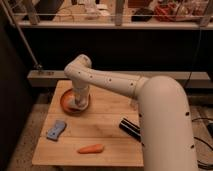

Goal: Place the ceramic cup in the ceramic bowl

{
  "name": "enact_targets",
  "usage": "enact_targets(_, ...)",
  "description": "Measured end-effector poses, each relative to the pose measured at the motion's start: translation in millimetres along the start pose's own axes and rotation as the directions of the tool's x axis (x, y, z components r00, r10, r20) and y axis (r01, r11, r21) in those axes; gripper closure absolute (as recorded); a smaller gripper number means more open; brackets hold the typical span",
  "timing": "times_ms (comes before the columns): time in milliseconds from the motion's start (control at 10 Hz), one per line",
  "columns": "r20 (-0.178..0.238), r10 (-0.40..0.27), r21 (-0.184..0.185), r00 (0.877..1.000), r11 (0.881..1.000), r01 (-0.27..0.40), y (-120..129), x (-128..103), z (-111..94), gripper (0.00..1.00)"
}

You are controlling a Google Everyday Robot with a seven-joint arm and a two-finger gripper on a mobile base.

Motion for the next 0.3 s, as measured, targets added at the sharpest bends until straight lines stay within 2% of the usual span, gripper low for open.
enact_targets(100, -0.002, 0.0, -0.001, 1.0, 1.0, 0.0, 0.1, 0.5, 0.2, 0.51)
enact_targets(200, -0.002, -0.005, -0.004, 1.0, 1.0, 0.005, -2.4, -0.3, 0.6, 0.52)
enact_targets(300, -0.003, -0.009, -0.004, 1.0, 1.0, 0.009, -5.2, -0.5, 0.5, 0.6)
